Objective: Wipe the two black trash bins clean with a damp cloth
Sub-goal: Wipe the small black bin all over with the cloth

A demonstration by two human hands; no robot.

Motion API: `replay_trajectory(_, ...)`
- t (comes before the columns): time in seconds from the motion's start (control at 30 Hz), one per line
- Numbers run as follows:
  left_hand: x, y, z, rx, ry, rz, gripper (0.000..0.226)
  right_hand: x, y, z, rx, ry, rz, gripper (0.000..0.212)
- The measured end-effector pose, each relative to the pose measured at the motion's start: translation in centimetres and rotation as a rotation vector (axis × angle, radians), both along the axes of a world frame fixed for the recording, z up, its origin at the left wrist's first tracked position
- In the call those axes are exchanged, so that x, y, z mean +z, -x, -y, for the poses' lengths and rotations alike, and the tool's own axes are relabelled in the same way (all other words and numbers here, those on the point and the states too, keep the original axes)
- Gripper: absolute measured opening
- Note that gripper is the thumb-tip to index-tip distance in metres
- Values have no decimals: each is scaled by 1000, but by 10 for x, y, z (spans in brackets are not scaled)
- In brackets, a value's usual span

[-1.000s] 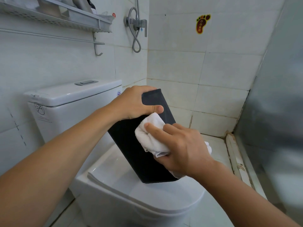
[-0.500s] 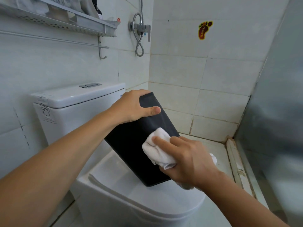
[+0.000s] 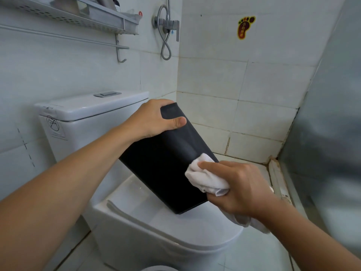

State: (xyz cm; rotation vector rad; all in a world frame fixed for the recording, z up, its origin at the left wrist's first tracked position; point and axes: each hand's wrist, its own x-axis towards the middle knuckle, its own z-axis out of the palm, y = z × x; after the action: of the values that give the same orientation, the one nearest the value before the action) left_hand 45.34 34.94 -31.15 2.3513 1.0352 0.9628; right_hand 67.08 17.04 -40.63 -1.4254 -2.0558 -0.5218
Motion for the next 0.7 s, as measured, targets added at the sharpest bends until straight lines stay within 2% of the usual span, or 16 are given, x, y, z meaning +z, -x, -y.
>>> replay_trajectory(0.17,-2,6,-4,19,33,24,103,2,-8,-3,-84,-60,-254,48)
replay_trajectory(0.3,-2,3,-1,3,9,2,105,14,-9,-15,-235,-129,-500,50)
replay_trajectory(0.4,-1,-2,4,-47,-6,-11,107,24,-9,-32,-376,-61,-647,58)
replay_trajectory(0.47,-1,-6,6,-68,-25,-11,110,28,-4,-39,-350,13,-629,55)
replay_trajectory(0.57,-2,-9,9,-64,-36,13,103,25,-9,-38,-166,144,-475,29)
replay_trajectory(0.63,-2,-8,10,-81,-37,32,93,27,-18,-33,-67,221,-485,13)
replay_trajectory(0.67,-2,-8,11,-88,-40,37,91,25,-24,-32,-46,224,-501,18)
replay_trajectory(0.7,-2,-8,12,-90,-46,38,91,24,-27,-32,-47,208,-510,35)
